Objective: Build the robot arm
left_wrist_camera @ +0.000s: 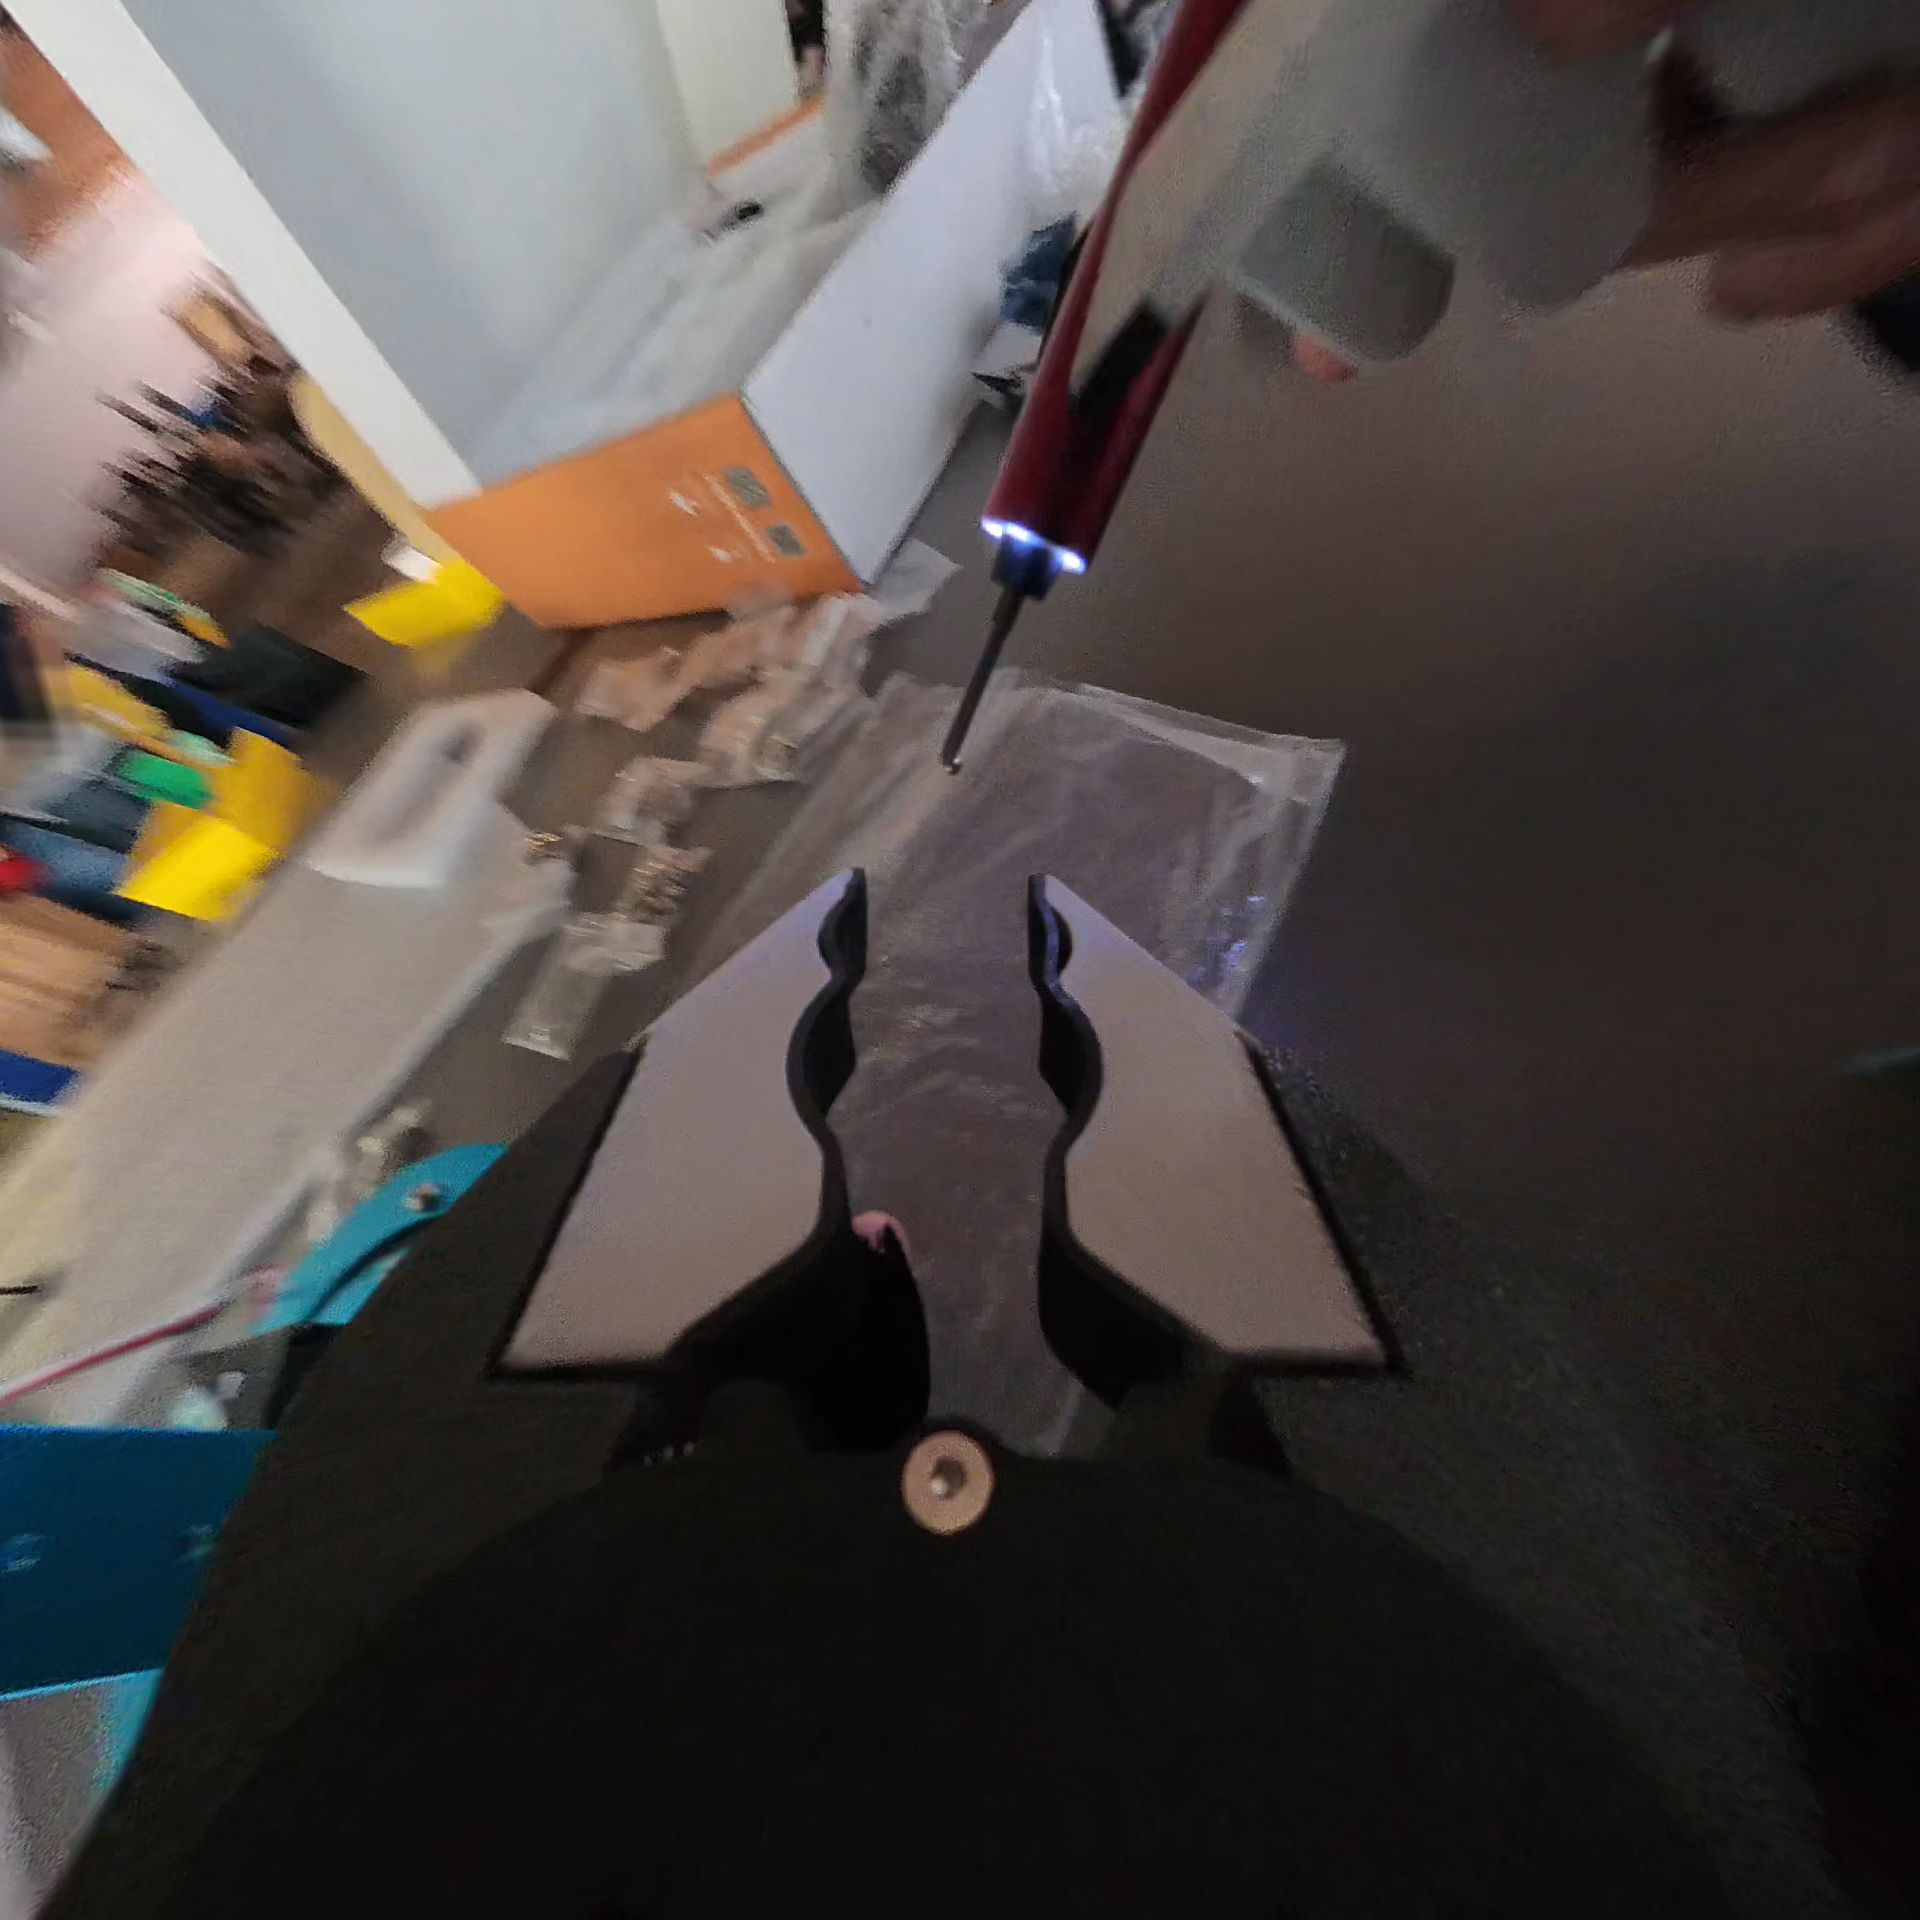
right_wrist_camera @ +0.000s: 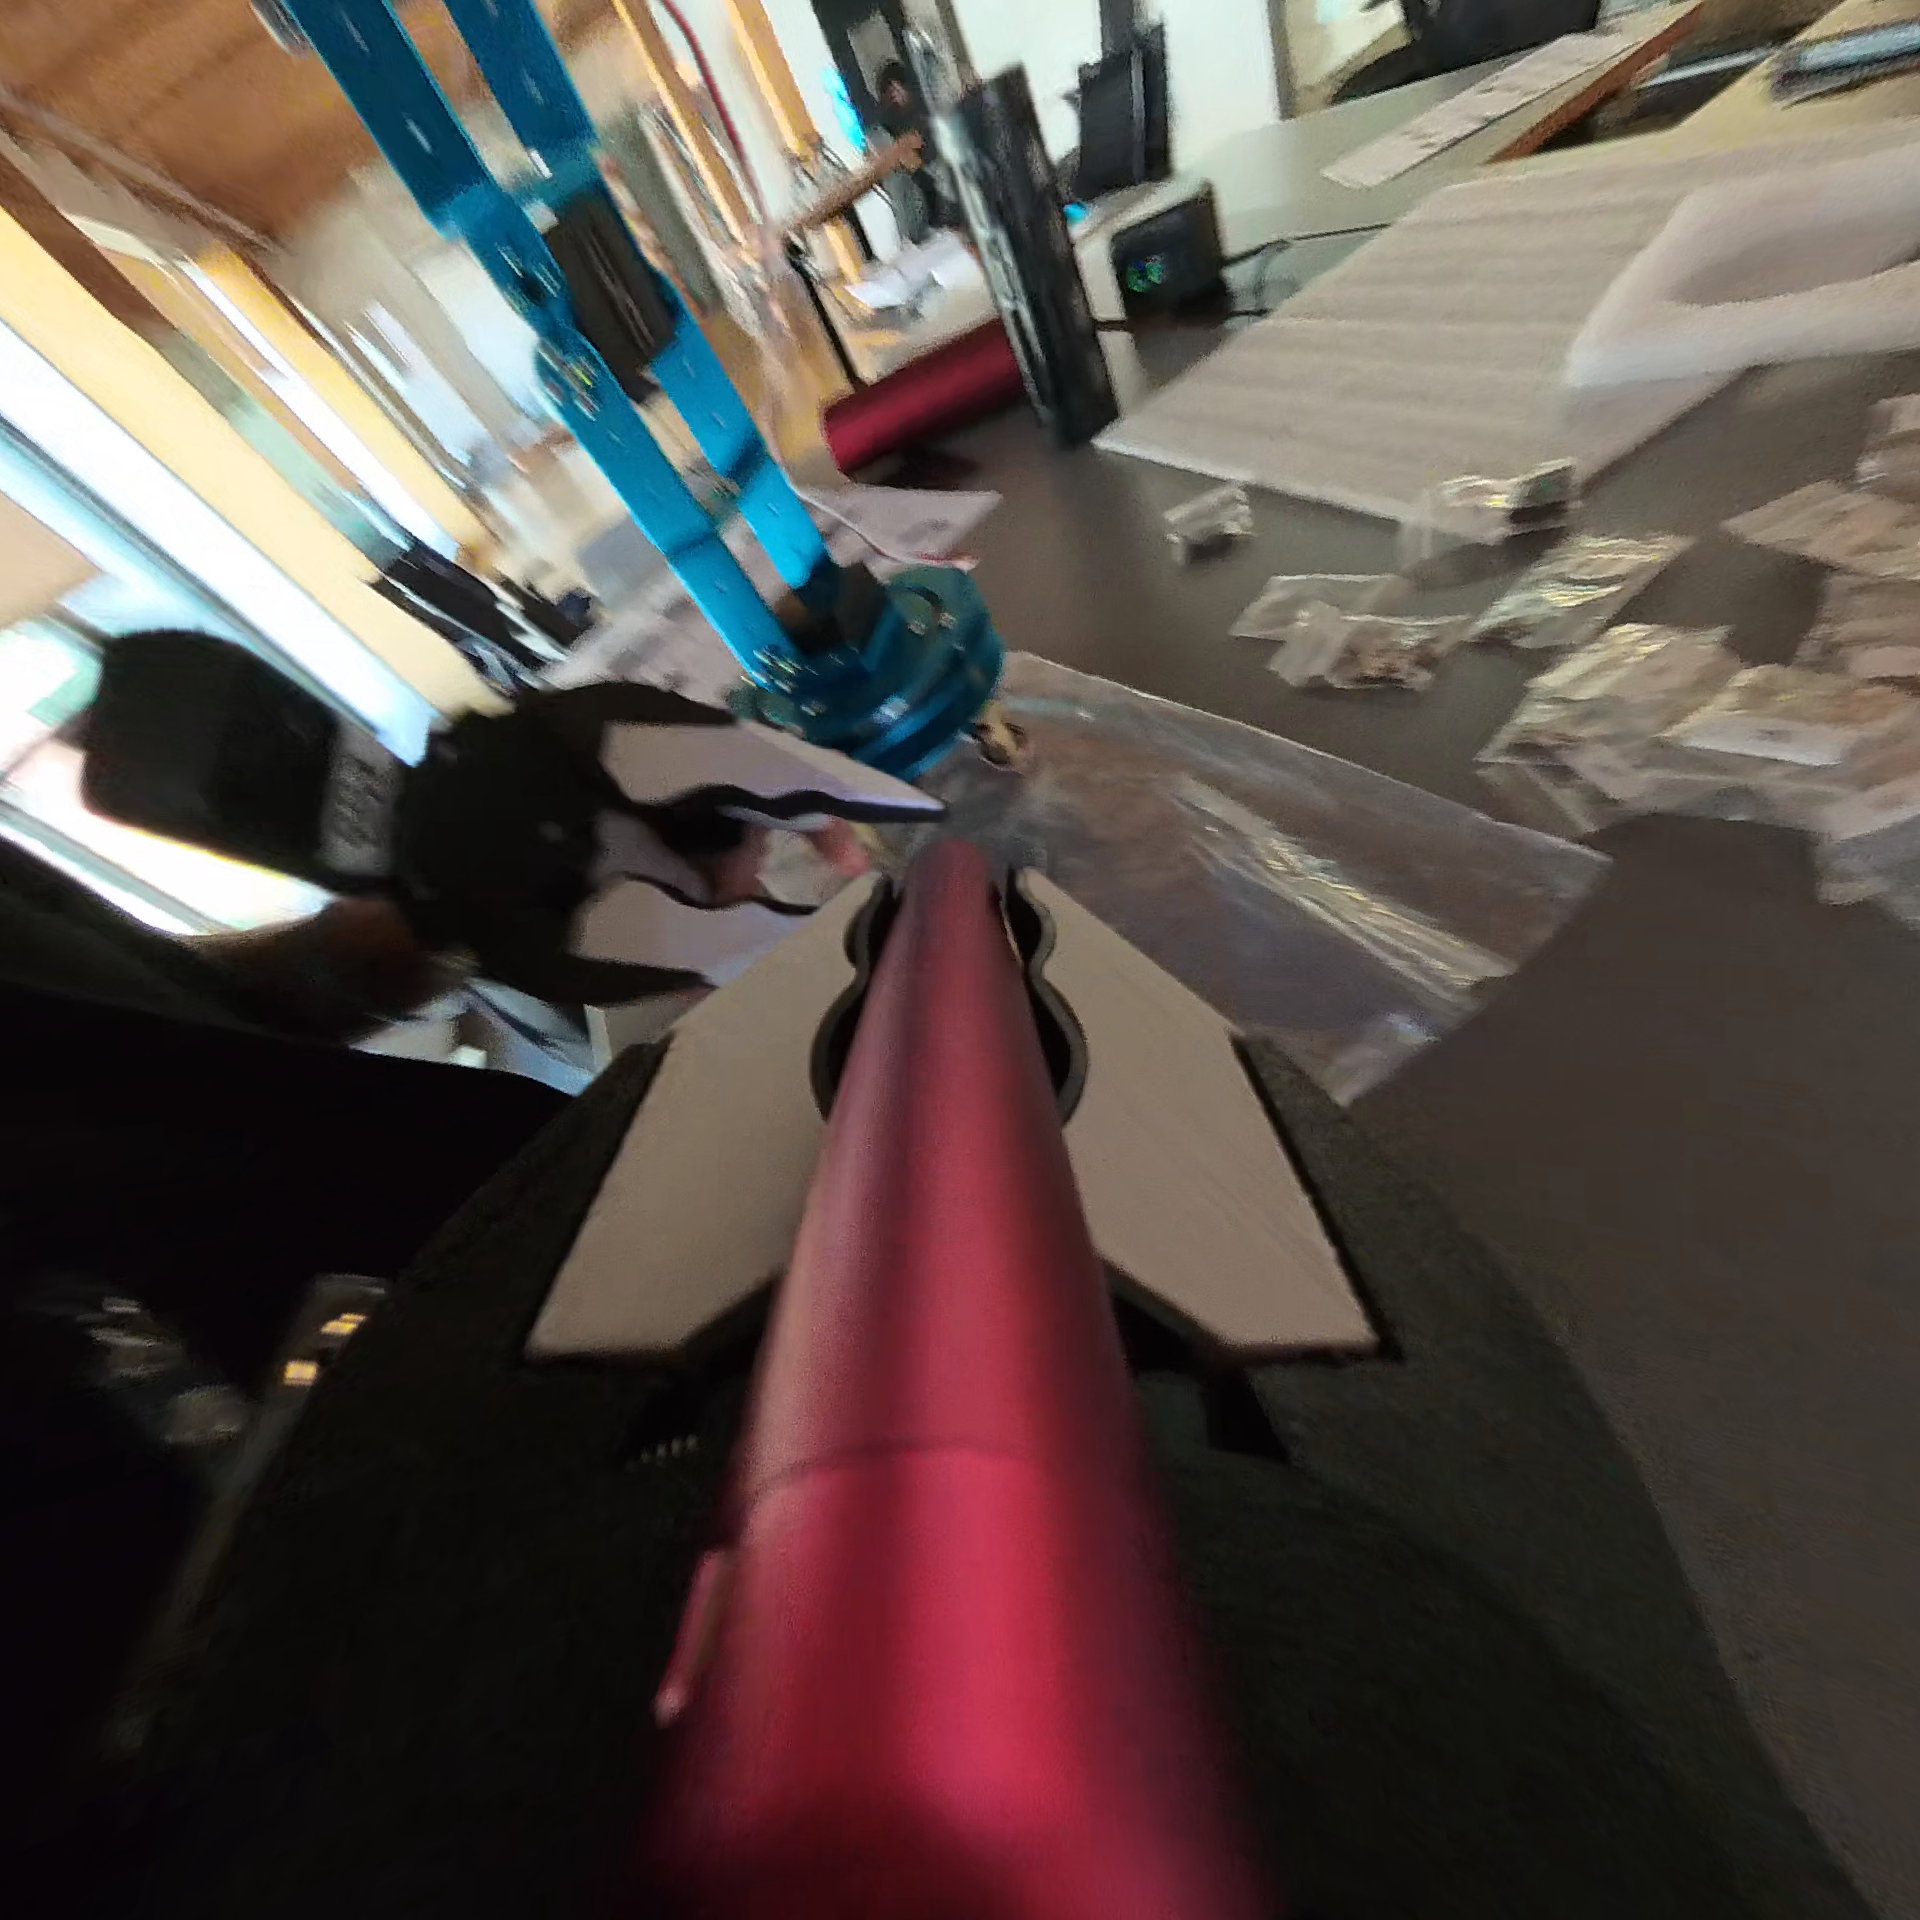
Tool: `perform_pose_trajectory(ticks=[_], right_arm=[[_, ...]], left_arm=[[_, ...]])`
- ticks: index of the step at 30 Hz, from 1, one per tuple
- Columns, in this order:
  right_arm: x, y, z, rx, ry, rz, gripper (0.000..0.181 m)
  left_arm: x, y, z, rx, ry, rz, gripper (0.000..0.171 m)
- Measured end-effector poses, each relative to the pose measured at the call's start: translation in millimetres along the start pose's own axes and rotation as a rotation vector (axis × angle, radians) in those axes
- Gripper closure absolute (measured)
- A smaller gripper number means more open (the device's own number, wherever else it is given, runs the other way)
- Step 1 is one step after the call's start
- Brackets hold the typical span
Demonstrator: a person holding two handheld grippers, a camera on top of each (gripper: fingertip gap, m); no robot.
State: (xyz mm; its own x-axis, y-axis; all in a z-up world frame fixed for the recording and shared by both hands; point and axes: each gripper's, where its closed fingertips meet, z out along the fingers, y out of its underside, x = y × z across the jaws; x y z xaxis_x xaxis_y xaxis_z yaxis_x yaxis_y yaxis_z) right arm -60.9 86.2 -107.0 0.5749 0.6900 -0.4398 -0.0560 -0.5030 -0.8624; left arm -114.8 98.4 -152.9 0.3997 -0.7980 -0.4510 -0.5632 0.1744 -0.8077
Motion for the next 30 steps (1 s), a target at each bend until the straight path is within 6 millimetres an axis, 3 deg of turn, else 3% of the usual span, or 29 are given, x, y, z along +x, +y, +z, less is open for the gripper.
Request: perform_pose_trajectory(ticks=[6, 14, 20, 27, 30], right_arm=[[-24.7, -17.9, -4.1, 0.084, -0.226, 0.298, 0.157], [-33.1, -24.9, -3.8, 0.124, -0.408, 0.505, 0.160], [-38.7, -26.7, -2.2, 0.128, -0.461, 0.544, 0.157], [-38.7, -24.7, -0.8, 0.119, -0.460, 0.552, 0.157], [-38.6, -23.3, -0.5, 0.116, -0.456, 0.551, 0.157]], left_arm=[[-16.1, -14.9, -3.9, 0.051, -0.202, 0.292, 0.137], [-19.5, -47.3, -24.6, 0.226, -0.212, 0.237, 0.149], [-24.6, -54.9, -33.9, 0.276, -0.247, 0.213, 0.152], [-26.3, -58.8, -40.2, 0.307, -0.293, 0.227, 0.171], [-25.2, -58.9, -40.5, 0.307, -0.285, 0.227, 0.171]])
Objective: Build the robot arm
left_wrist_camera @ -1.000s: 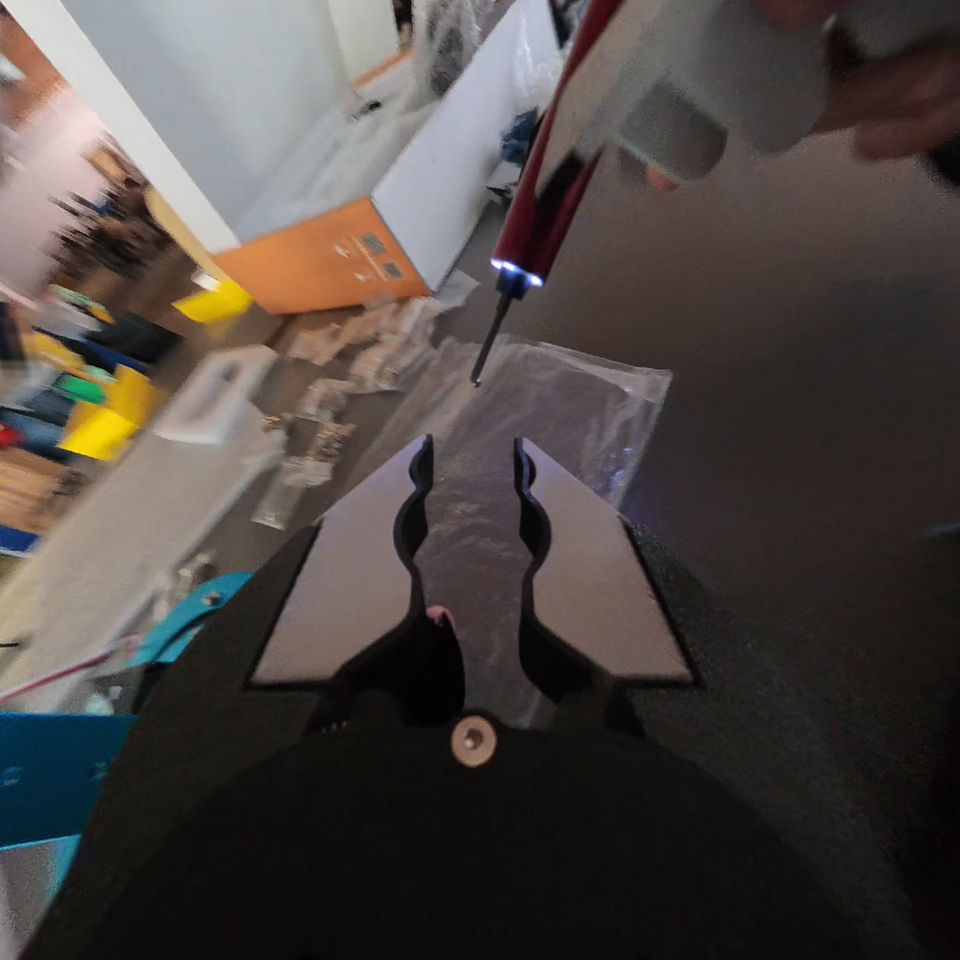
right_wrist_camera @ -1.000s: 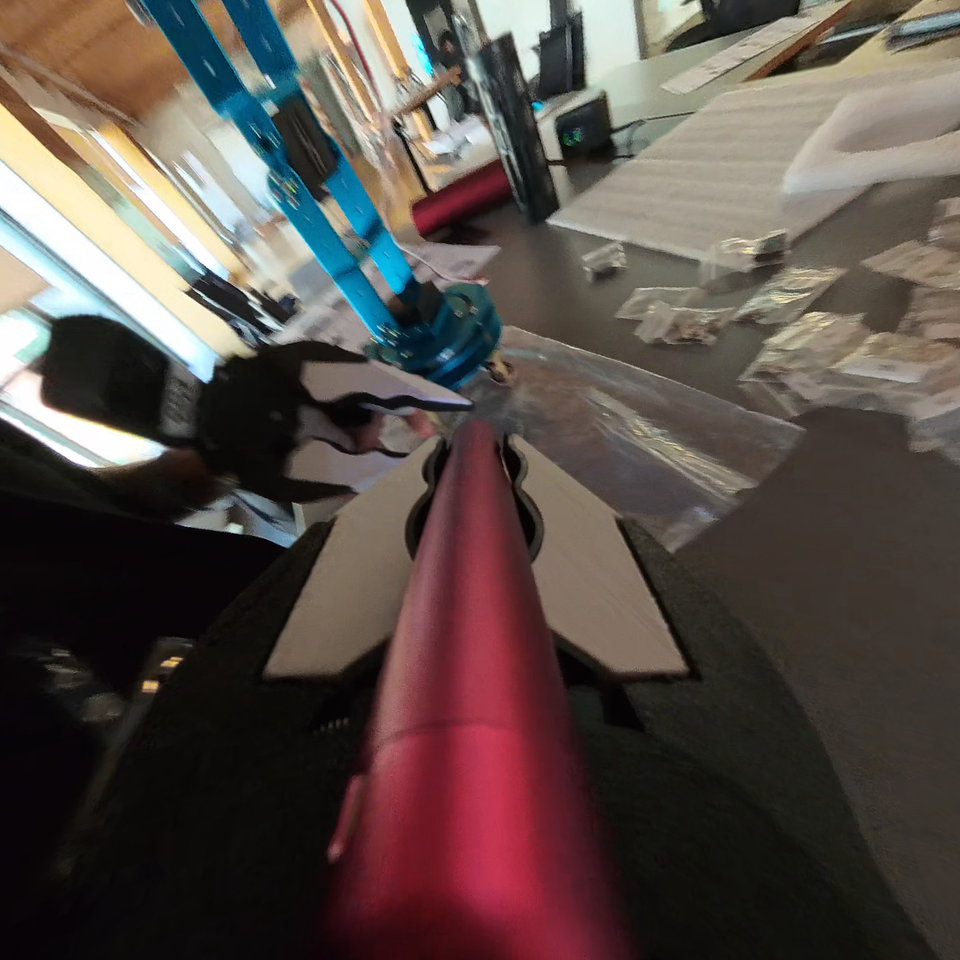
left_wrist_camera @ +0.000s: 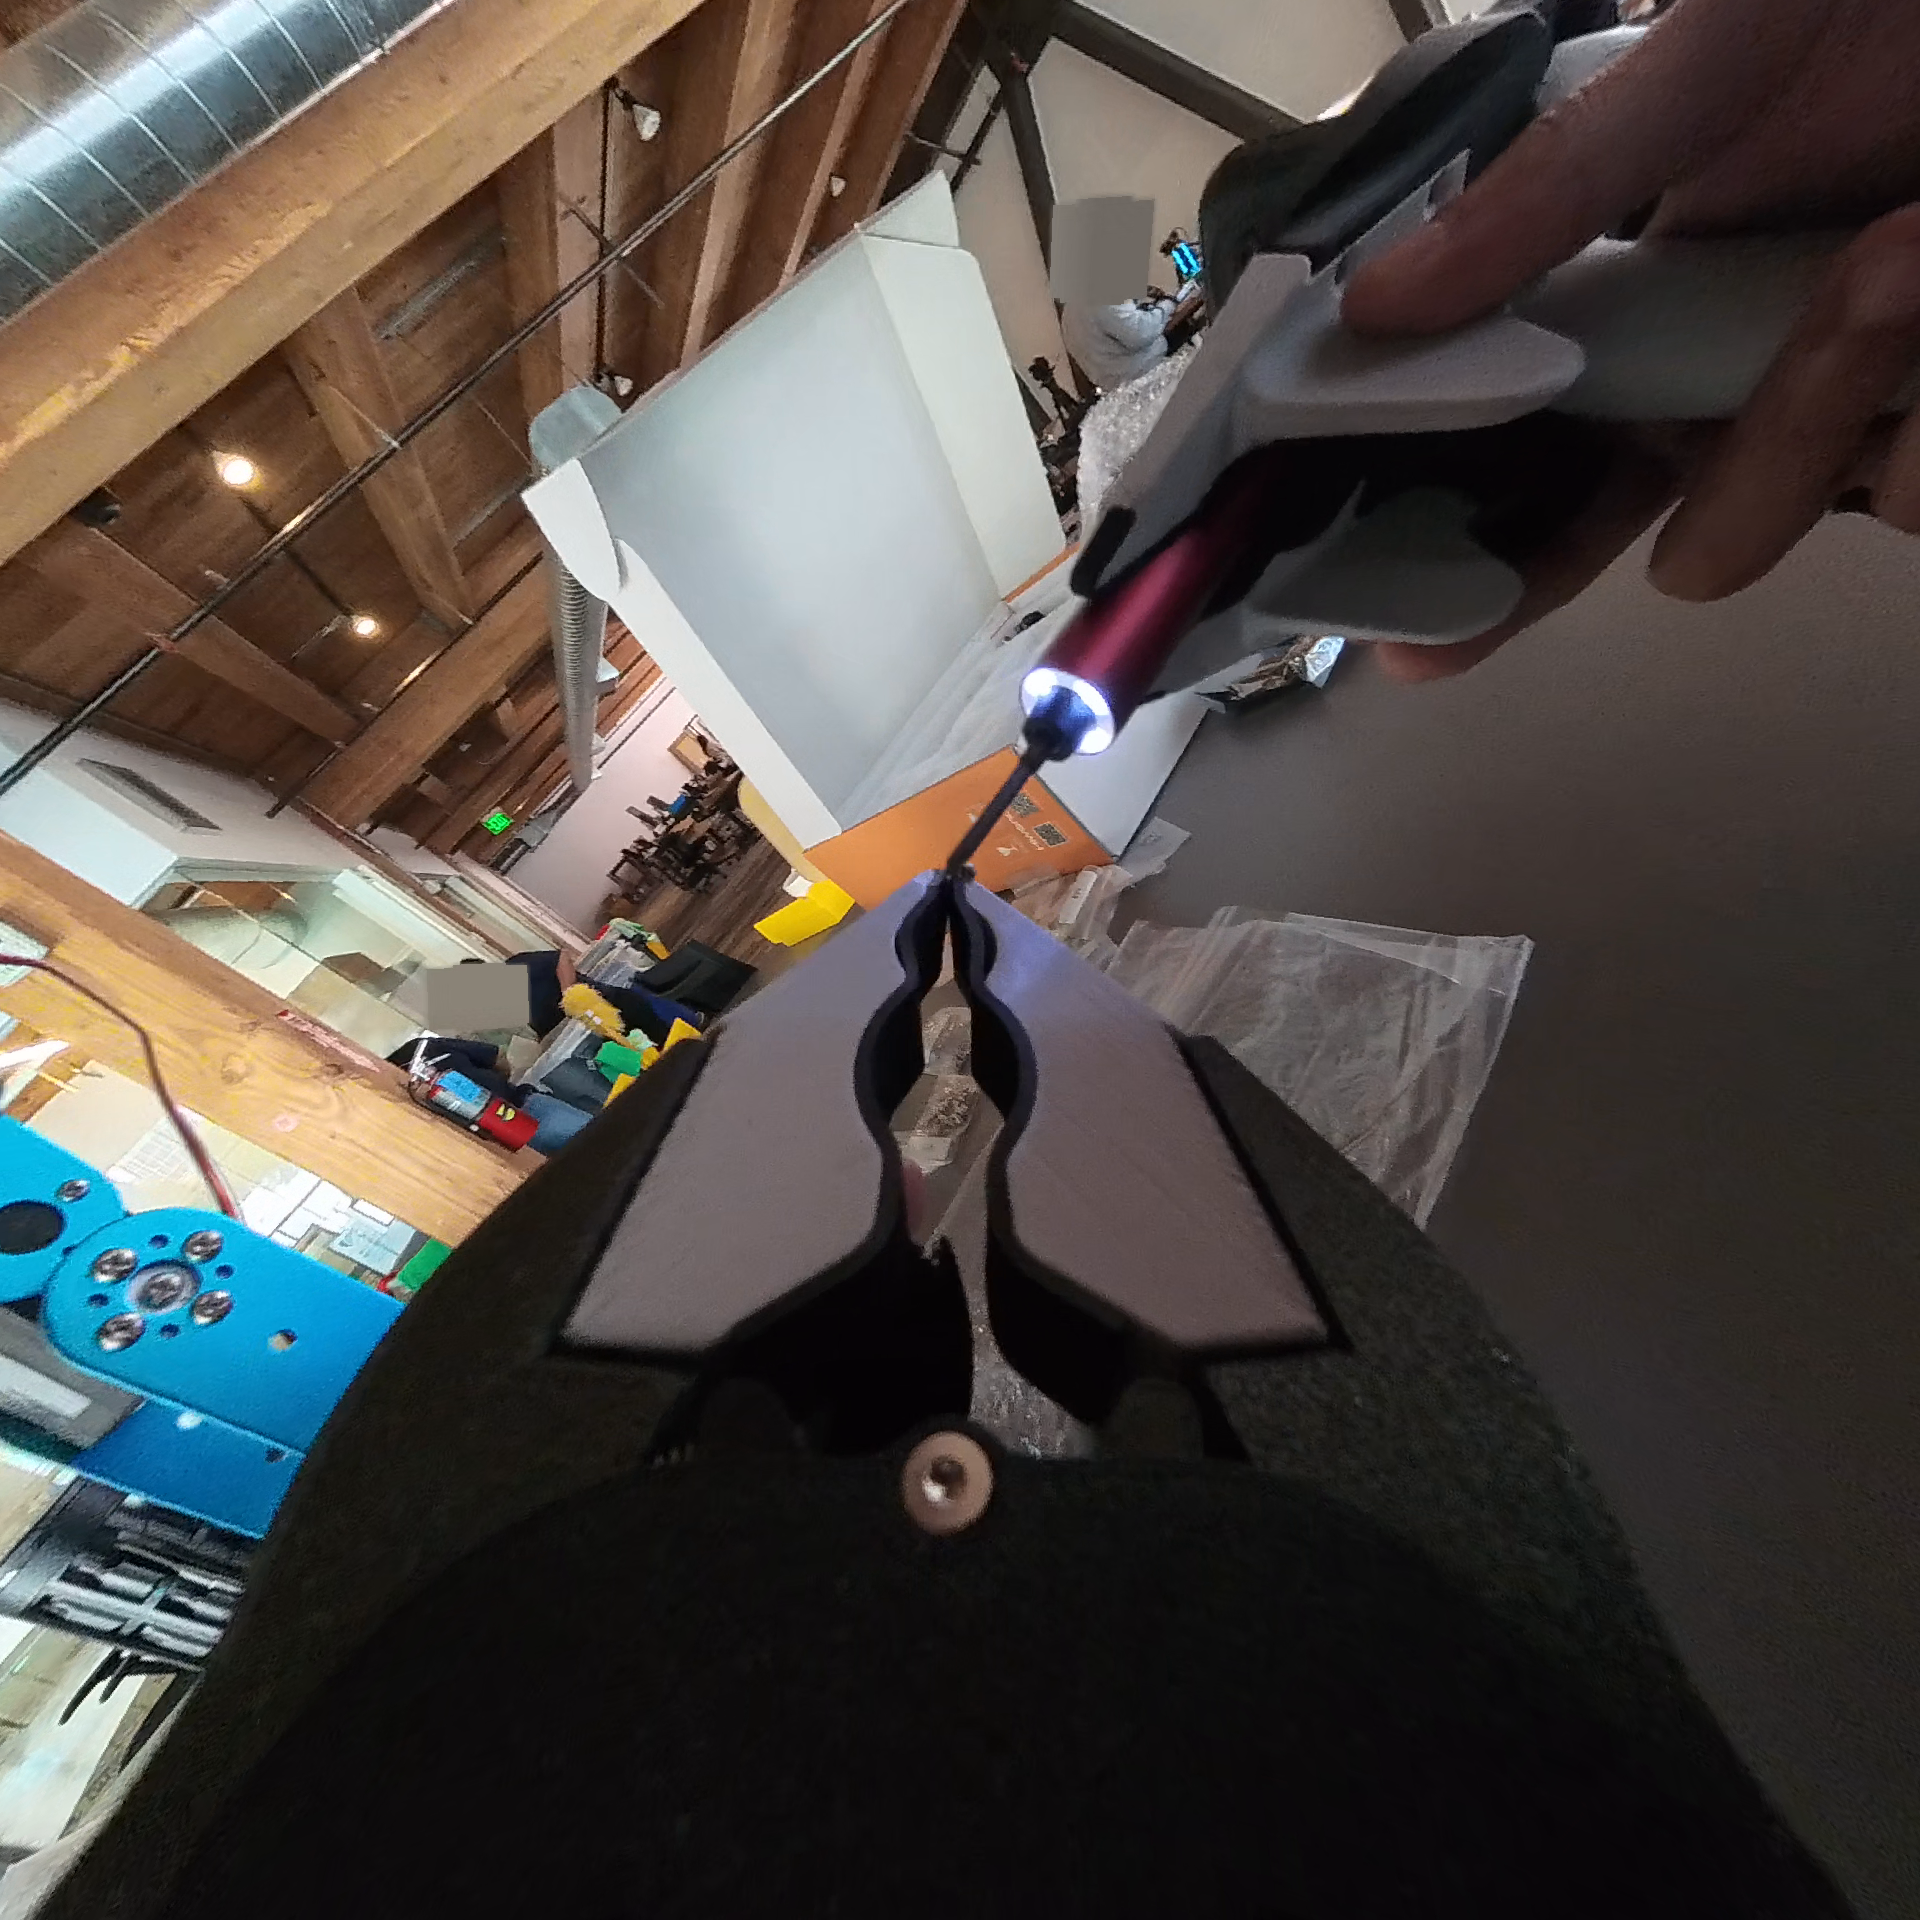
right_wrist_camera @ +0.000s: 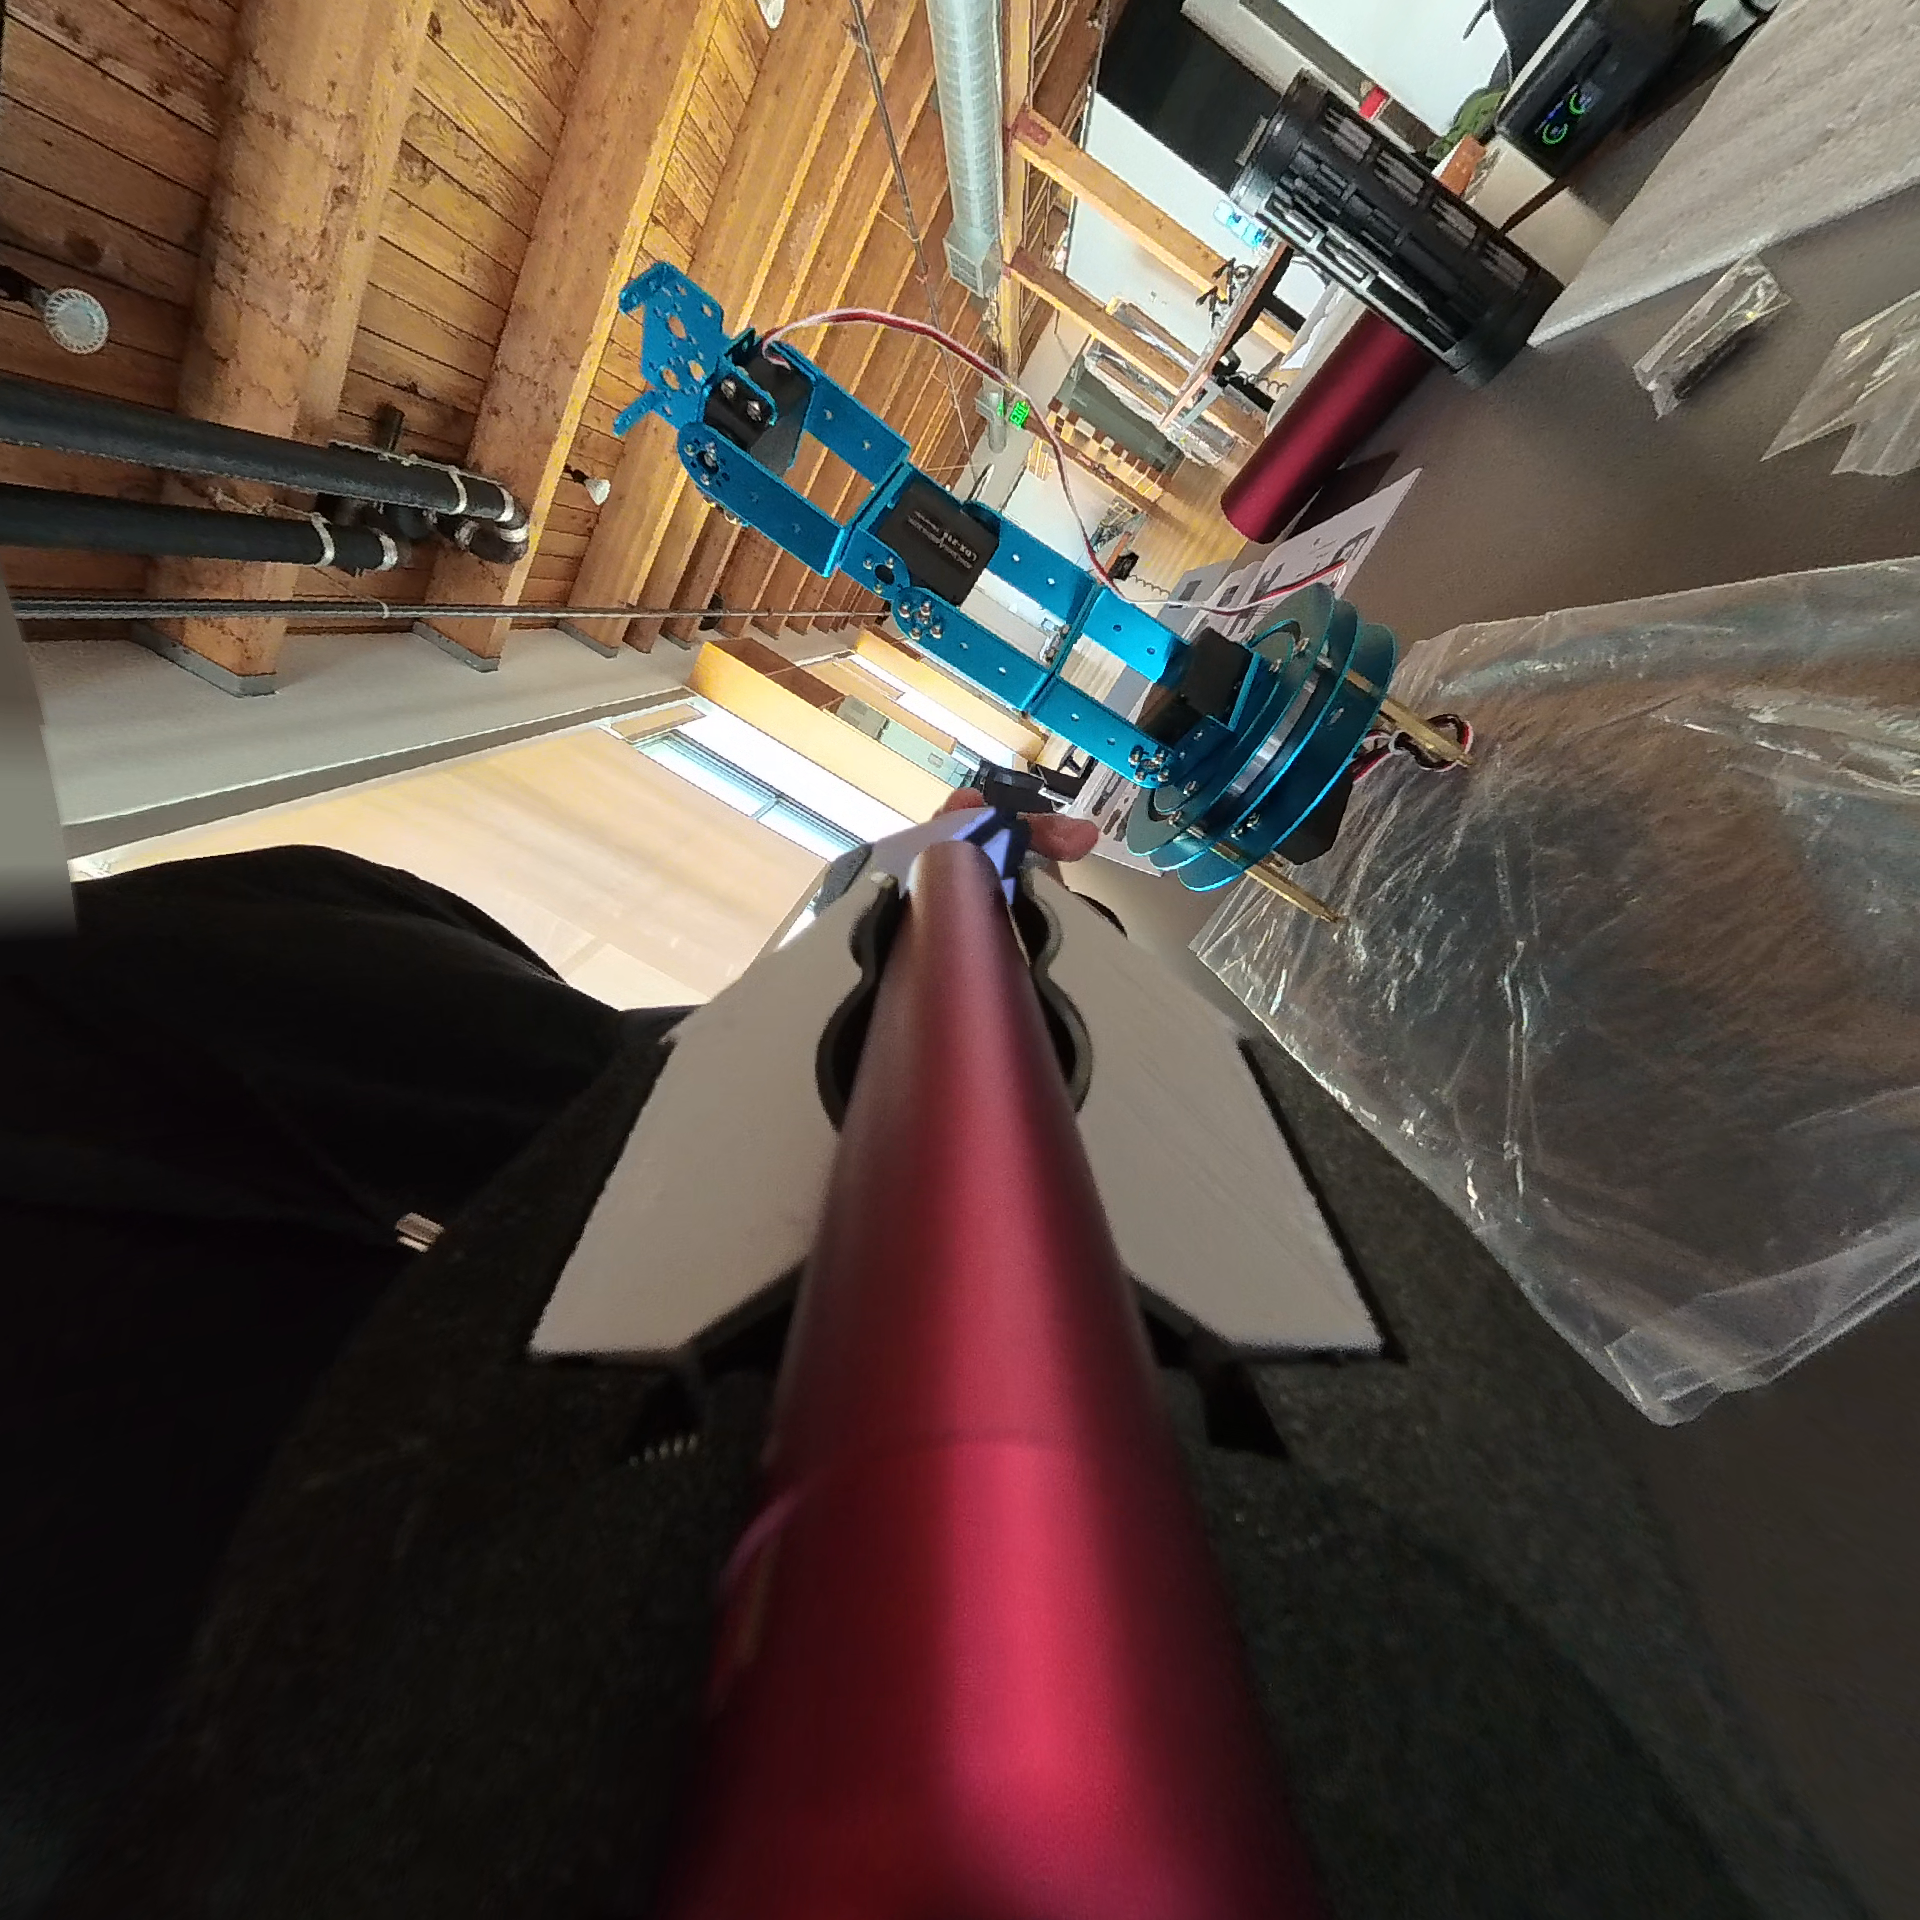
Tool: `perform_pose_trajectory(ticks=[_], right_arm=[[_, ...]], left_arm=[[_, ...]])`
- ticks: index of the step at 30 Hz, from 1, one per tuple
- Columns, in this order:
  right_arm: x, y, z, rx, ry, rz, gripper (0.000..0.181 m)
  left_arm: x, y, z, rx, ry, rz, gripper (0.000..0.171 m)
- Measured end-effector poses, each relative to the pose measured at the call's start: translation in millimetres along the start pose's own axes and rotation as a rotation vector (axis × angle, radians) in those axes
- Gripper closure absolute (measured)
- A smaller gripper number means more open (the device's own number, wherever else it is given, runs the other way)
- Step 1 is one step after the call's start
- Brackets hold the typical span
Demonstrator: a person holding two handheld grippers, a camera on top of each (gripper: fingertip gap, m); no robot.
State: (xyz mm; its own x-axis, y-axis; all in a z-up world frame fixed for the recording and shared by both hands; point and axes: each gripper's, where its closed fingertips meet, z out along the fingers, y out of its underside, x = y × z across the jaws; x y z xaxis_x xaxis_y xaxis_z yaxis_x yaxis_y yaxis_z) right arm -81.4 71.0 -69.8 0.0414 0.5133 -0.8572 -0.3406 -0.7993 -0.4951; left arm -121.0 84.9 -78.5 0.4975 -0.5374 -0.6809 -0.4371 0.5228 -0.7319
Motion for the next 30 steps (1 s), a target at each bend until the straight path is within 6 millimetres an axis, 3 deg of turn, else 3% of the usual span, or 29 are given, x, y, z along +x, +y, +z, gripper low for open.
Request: perform_pose_trajectory(ticks=[12, 18, 21, 25, 30], right_arm=[[2.3, -4.1, 0.2, 0.009, 0.027, -0.031, 0.160], [17.9, -5.0, -8.1, -0.011, 0.120, -0.075, 0.159], [22.6, -4.8, -9.9, -0.016, 0.142, -0.076, 0.160], [23.6, 1.3, -4.3, -0.050, 0.149, -0.091, 0.159], [23.8, 7.5, 1.7, -0.080, 0.160, -0.112, 0.158]], left_arm=[[1.9, 4.5, 0.5, -0.018, 0.042, -0.087, 0.171], [15.0, 30.2, 1.0, -0.133, 0.110, -0.134, 0.171], [21.9, 43.4, -0.9, -0.195, 0.125, -0.087, 0.154], [26.0, 38.1, -0.2, -0.190, 0.132, -0.024, 0.149], [26.1, 27.4, 3.0, -0.155, 0.147, -0.081, 0.154]])
